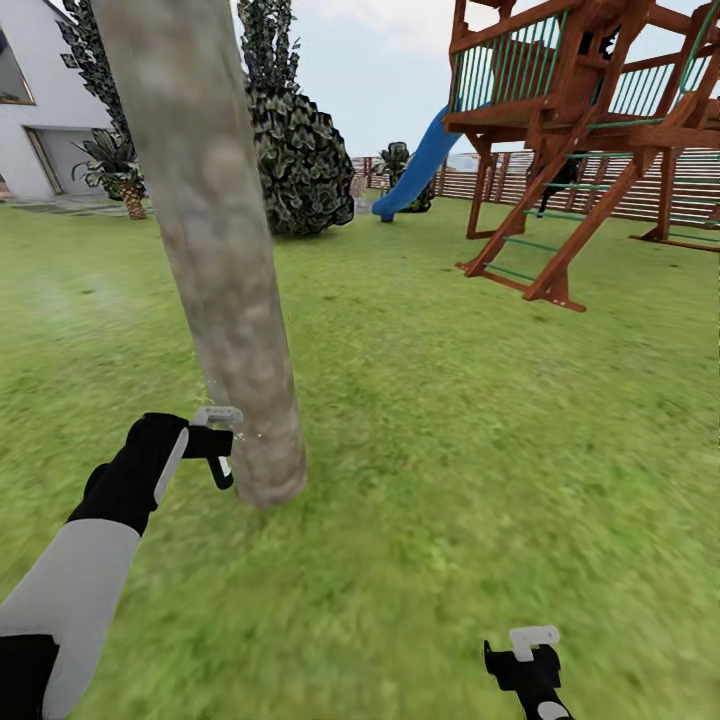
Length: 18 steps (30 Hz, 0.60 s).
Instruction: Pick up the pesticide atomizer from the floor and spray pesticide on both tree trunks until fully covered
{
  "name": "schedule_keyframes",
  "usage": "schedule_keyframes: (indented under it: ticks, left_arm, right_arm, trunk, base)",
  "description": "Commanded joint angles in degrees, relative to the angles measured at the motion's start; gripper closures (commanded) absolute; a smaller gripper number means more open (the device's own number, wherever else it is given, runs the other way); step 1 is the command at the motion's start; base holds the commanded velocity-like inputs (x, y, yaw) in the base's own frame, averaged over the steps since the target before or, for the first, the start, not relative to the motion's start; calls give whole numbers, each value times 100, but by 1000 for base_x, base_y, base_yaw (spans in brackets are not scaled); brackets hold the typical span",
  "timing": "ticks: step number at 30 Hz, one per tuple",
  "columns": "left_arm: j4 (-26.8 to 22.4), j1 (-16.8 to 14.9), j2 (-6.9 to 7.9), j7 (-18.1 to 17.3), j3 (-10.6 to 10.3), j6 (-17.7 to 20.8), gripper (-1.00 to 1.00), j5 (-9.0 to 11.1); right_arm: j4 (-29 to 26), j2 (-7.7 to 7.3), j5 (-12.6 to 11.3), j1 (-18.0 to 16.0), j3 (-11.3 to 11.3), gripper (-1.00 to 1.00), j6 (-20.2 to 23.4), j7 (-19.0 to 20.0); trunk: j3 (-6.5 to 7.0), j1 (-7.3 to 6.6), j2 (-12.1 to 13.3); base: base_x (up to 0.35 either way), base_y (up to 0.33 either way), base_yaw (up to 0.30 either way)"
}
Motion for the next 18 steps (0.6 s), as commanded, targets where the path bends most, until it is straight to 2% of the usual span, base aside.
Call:
schedule_keyframes:
  ticks: [1, 7, 18]
  left_arm:
    - [-7, -8, 2, -22, -5, 126, 100, -26]
    - [-15, 8, 4, -22, 7, 248, 100, -29]
    - [-16, 18, 11, 1, 22, 194, 100, -37]
  right_arm:
    - [-2, 0, -47, -3, 49, -100, -9, -14]
    - [-2, 3, -47, -1, 49, -100, -9, -14]
    - [-1, 8, -39, -2, 49, -100, -9, -14]
  trunk:
    - [-5, -1, -2]
    - [-5, -1, -2]
    - [42, -1, -2]
  base:
    - [62, -274, 0]
    - [52, -274, 20]
    - [-99, -270, 235]
